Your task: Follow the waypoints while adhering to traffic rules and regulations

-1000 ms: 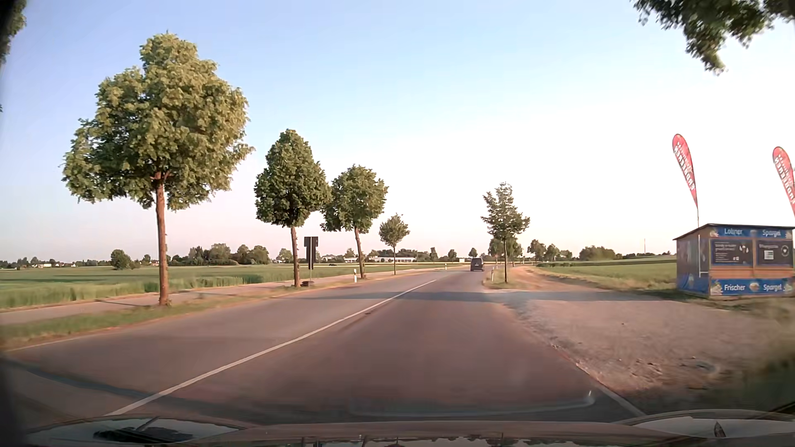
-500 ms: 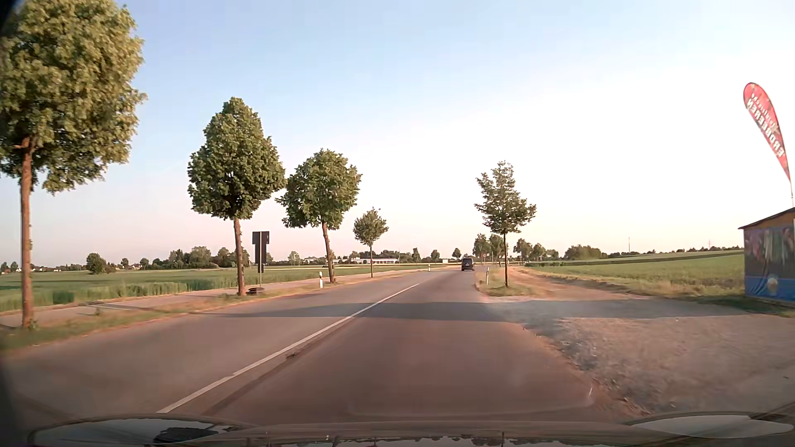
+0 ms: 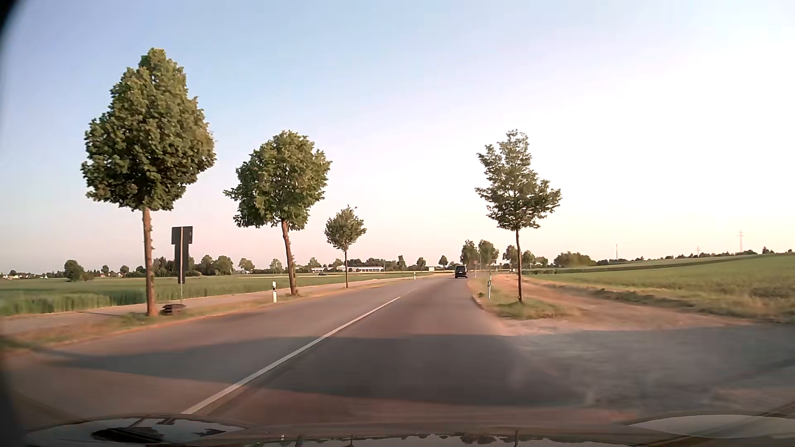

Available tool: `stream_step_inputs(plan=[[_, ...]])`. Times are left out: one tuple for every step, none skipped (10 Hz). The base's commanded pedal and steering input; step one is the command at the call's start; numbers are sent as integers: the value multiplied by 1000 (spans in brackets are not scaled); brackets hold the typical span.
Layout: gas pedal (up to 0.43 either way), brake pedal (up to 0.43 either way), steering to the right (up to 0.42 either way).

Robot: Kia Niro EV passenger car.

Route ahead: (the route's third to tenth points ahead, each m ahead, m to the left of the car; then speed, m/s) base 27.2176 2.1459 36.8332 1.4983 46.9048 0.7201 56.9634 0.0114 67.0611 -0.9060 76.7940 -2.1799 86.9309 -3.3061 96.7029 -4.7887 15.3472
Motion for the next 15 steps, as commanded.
stream_step_inputs(plan=[[488,18,5],[488,12,5],[488,6,5],[488,6,4],[488,18,4],[488,18,4],[500,12,4],[500,18,6],[500,18,8],[500,18,11],[500,18,14],[500,18,14],[500,18,14],[500,12,14],[531,18,14]])
